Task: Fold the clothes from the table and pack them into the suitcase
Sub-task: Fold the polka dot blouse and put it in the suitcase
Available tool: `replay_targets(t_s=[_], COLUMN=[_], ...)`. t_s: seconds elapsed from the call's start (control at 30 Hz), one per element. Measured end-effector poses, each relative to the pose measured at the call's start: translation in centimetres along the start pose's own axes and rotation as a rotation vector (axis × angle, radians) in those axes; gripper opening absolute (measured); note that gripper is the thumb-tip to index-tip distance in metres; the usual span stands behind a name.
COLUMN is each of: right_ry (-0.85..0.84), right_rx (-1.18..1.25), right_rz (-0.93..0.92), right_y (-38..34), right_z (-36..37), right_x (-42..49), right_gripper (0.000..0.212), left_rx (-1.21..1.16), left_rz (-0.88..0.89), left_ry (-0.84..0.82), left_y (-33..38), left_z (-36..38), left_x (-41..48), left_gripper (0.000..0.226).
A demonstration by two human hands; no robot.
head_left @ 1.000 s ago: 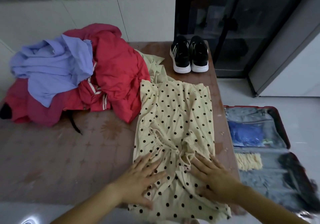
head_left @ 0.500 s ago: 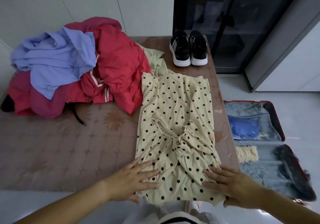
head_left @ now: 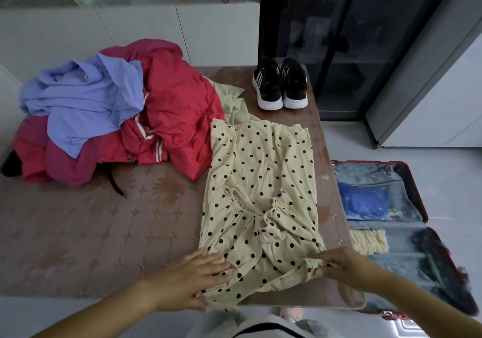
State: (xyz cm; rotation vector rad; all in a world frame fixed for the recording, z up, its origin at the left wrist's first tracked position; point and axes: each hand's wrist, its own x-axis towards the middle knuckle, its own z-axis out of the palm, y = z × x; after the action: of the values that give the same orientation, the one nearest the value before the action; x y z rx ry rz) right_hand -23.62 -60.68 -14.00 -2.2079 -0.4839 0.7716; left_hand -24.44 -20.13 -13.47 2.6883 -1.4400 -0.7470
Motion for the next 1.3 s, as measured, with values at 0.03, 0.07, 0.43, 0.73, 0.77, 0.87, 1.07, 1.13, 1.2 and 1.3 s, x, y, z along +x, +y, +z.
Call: replay_targets(t_s=[0.03, 0.07, 0.43, 0.73, 0.77, 0.87, 1.07, 1.13, 1.2, 1.3], right_ry=[0.011, 0.020, -0.077, -0.431, -0.462, -0.403, 0.088, 0.237, 0.360, 0.463], right_rx=[0.021, 0.049, 0.135, 0.080, 0.108, 0.207, 0.486, 0.391, 0.151, -0.225], right_rz=[-0.008, -0.024, 0.018, 0.137, 0.127, 0.122, 0.197, 0.259, 0.300, 0.424], right_y=[0.1, 0.2, 0.8, -2.5, -2.9, -3.5, -3.0, -3.4, -3.1, -3.4], right_z=[-0.2, -0.3, -0.7, -2.8, -3.5, -5.6, -8.7, -8.3, -7.6, -6.5], right_x=[0.1, 0.1, -0.2, -1.1, -1.0, -0.2, 4.4, 6.4, 8.1, 8.6], right_gripper=[0.058, 0.063, 0.062, 0.064, 0.056, 0.051, 0.065, 0.043, 0.032, 0.033], left_rx=[0.000, -0.081, 0.181, -0.650, -0.784, -1.083, -1.065, -1.009, -0.901, -0.488], left_rz=[-0.011, -0.030, 0.083, 0.036, -0.009, -0.120, -0.392, -0.513, -0.665, -0.807], left_ry=[0.046, 0.056, 0.075, -0.127, -0.188, -0.127, 0.256, 0.388, 0.511, 0.591], left_y=[-0.2, -0.3, 0.5, 2.8, 2.4, -0.4, -6.3, -7.3, -7.4, -5.5], left_z=[0.1, 0.2, 2.1, -4.6, -5.6, -7.8, -9.9, -8.9, -8.1, -7.2], left_x=[0.0, 0.0, -0.4, -0.7, -0.5, 0.3, 3.6, 5.0, 5.9, 6.2], left_gripper=[0.058, 0.046, 0.068, 0.028, 0.033, 0.028, 0.028, 0.028, 0.010, 0.042])
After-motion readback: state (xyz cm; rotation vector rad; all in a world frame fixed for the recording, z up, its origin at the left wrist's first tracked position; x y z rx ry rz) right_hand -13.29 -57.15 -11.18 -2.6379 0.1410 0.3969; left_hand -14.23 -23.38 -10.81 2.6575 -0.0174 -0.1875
